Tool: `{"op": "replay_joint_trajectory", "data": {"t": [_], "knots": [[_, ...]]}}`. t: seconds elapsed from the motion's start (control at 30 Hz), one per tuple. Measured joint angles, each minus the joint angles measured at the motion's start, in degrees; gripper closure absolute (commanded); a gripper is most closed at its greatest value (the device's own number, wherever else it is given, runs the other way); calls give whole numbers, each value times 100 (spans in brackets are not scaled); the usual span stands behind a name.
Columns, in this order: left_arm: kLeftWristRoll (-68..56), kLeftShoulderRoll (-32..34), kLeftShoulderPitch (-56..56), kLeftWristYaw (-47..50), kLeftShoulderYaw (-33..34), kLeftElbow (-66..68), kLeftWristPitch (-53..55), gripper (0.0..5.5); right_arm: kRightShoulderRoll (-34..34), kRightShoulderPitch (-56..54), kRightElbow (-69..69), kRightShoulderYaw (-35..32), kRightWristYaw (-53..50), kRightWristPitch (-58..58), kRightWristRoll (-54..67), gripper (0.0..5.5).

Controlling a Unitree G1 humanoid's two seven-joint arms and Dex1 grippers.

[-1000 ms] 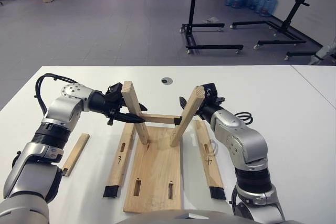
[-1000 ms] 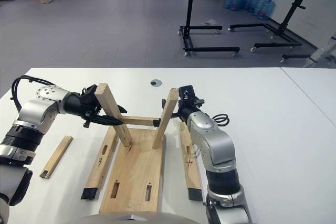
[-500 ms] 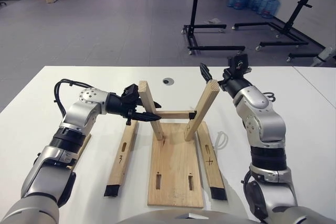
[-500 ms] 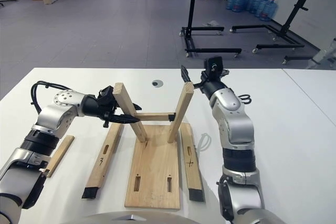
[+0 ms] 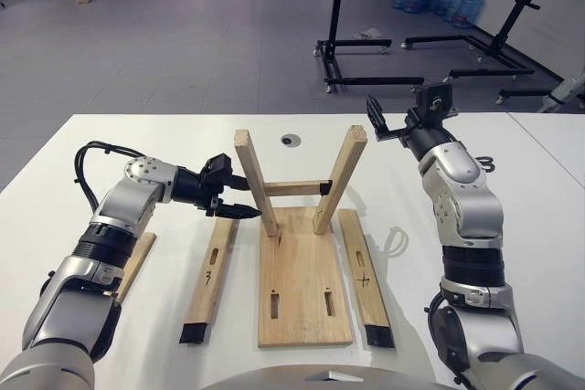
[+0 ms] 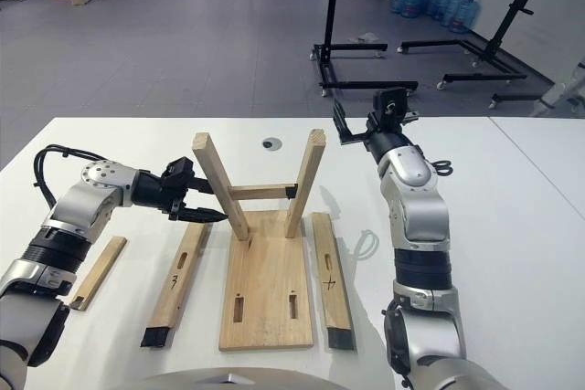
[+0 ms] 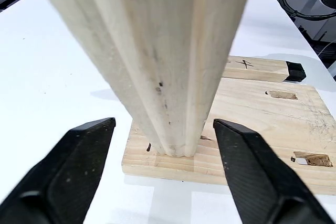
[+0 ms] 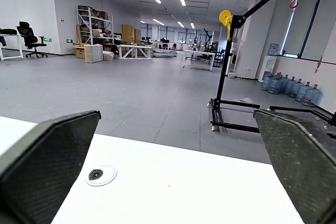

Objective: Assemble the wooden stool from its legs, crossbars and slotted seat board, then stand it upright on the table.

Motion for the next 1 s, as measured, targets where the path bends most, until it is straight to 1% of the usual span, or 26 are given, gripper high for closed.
{"op": "replay_joint_trajectory", "data": {"t": [0.03, 0.1, 0.2, 0.23, 0.3, 0.33, 0.37, 0.4, 0.43, 0.5, 0.53, 0.57, 0.6, 0.67, 0.73, 0.87, 1.0], "knots": [[0, 13, -5, 0, 36, -46, 61, 151, 1, 0, 0, -2, 0, 0, 8, 10], [-15, 209, -43, -26, 216, -301, 187, 151, 1, 1, -6, -23, -2, -1, 12, 10], [-105, 1149, 356, -401, 752, -955, 139, 151, -38, 5, -60, -189, -75, 0, 40, 10], [-153, 1410, 666, -295, 1139, -1203, 142, 151, -60, 20, -152, -243, -103, 1, 58, 10], [-148, 1611, 1234, 177, 1793, -1488, 200, 151, -78, 56, -282, -275, -143, 3, 92, 10], [-146, 1640, 1651, 515, 2226, -1711, 278, 151, -79, 118, -354, -291, -171, 10, 108, 10], [-194, 1625, 2347, 834, 2756, -2122, 379, 151, -79, 257, -494, -308, -211, 23, 111, 10], [-245, 1552, 2907, 1032, 3085, -2479, 498, 151, -82, 377, -604, -340, -234, 76, 109, 10], [-302, 1304, 3440, 1440, 3391, -2844, 765, 151, -81, 544, -756, -355, -268, 118, 110, 10], [-356, 820, 3982, 2277, 3761, -3331, 1305, 151, -72, 705, -937, -309, -243, 132, 132, 10], [-356, 442, 4390, 2828, 3992, -3672, 1639, 151, -69, 770, -1059, -277, -207, 159, 178, 10], [-345, 73, 4874, 3273, 4103, -4016, 1924, 151, -67, 854, -1208, -268, -179, 237, 235, 10], [-375, -204, 5312, 3521, 4185, -4290, 2120, 151, -87, 923, -1305, -238, -89, 244, 240, 10], [-305, -404, 5891, 3784, 4205, -4388, 2184, 151, -110, 959, -1457, -48, 163, 246, 396, 10], [-144, -435, 6080, 3979, 4205, -4207, 2158, 151, -100, 956, -1624, 114, 312, 258, 489, 10], [243, -414, 6439, 4135, 4040, -3804, 1826, 151, -79, 965, -1812, 129, 402, 408, 747, 10], [259, -414, 6516, 4126, 3881, -3693, 1511, 212, -9, 969, -1905, 103, 406, 558, 971, 10]]}}
